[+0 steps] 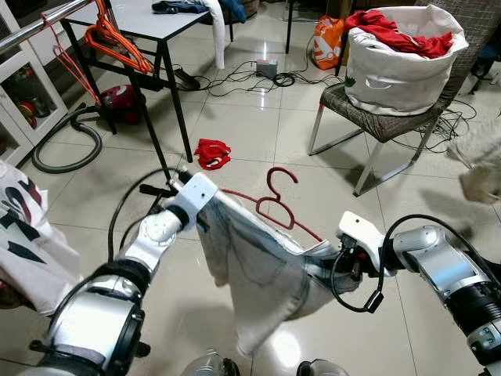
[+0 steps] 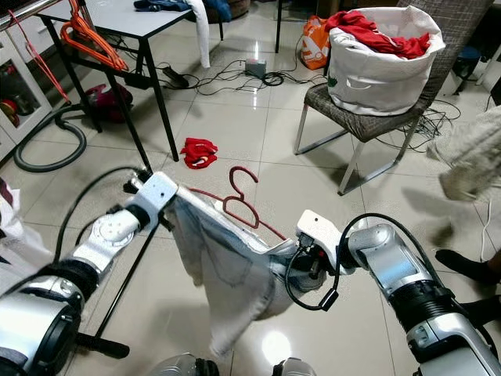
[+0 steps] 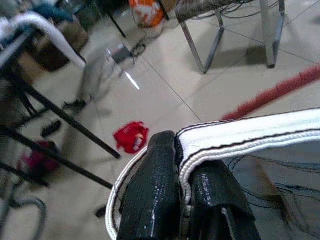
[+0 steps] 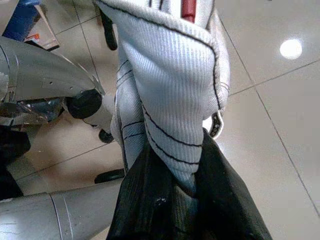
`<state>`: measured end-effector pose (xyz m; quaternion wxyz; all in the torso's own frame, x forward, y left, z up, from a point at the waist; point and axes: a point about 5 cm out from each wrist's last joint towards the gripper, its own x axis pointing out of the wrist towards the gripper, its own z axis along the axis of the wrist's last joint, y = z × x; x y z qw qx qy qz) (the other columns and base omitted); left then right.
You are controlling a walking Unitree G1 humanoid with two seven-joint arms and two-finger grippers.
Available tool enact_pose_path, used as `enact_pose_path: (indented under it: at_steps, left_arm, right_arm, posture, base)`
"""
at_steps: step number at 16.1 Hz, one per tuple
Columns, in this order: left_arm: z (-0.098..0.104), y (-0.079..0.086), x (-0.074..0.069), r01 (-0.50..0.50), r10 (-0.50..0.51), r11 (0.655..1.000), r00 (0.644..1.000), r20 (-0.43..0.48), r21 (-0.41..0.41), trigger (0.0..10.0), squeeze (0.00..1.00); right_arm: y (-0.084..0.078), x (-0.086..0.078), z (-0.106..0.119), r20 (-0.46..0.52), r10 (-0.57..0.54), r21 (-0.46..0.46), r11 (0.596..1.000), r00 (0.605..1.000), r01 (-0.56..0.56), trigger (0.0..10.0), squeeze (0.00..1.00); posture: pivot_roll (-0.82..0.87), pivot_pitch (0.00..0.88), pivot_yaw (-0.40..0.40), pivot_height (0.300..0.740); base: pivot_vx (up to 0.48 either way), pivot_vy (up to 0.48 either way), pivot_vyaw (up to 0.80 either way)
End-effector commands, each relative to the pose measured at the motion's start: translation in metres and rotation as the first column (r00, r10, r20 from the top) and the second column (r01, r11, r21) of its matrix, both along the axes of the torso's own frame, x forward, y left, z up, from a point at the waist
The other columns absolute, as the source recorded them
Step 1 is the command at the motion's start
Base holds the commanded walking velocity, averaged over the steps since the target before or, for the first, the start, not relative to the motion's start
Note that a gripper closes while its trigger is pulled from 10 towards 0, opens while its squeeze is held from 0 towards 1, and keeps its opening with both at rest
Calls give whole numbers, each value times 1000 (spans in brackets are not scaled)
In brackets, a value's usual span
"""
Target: Hang hanger
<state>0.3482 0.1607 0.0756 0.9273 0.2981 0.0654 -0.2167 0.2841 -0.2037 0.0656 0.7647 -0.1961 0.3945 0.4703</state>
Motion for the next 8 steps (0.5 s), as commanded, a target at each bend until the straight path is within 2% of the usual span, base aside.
enact_pose_path:
  at_steps: [1,2,4,6,7,8]
  left_arm:
    - [33,18,16,-77,75,997,986,148,8,0,0]
    - [41,17,19,-61,55,998,981,186,26,0,0]
    - [45,11,20,-32,29,999,980,199,13,0,0]
    - [44,-7,18,61,-49,996,984,174,-67,0,0]
    - [37,-17,15,99,-82,985,989,119,-142,0,0]
    - [30,-24,11,126,-112,975,990,86,-181,0,0]
  right_arm:
    - [-23,-12,-11,-66,-34,-100,995,997,27,10000,0]
    - [-22,-14,-12,-70,-32,-97,995,997,25,10000,0]
    - [-20,-13,-13,-69,-33,-89,996,997,27,10000,0]
    - [-12,-2,-9,-7,-73,-54,996,997,72,10000,0]
    - [-6,6,-6,60,-92,-36,995,994,94,10000,0]
    - [-2,14,-3,125,-127,-22,991,984,131,10000,0]
  posture:
    - [-175,0,66,740]
    - [-175,0,67,740]
    - [-174,0,69,740]
    - [-171,0,70,740]
    - [-170,0,71,740]
    - [-170,0,72,740]
  base:
    - [0,0,0]
    - [0,0,0]
    - [0,0,0]
    - [0,0,0]
    - [0,0,0]
    - [0,0,0]
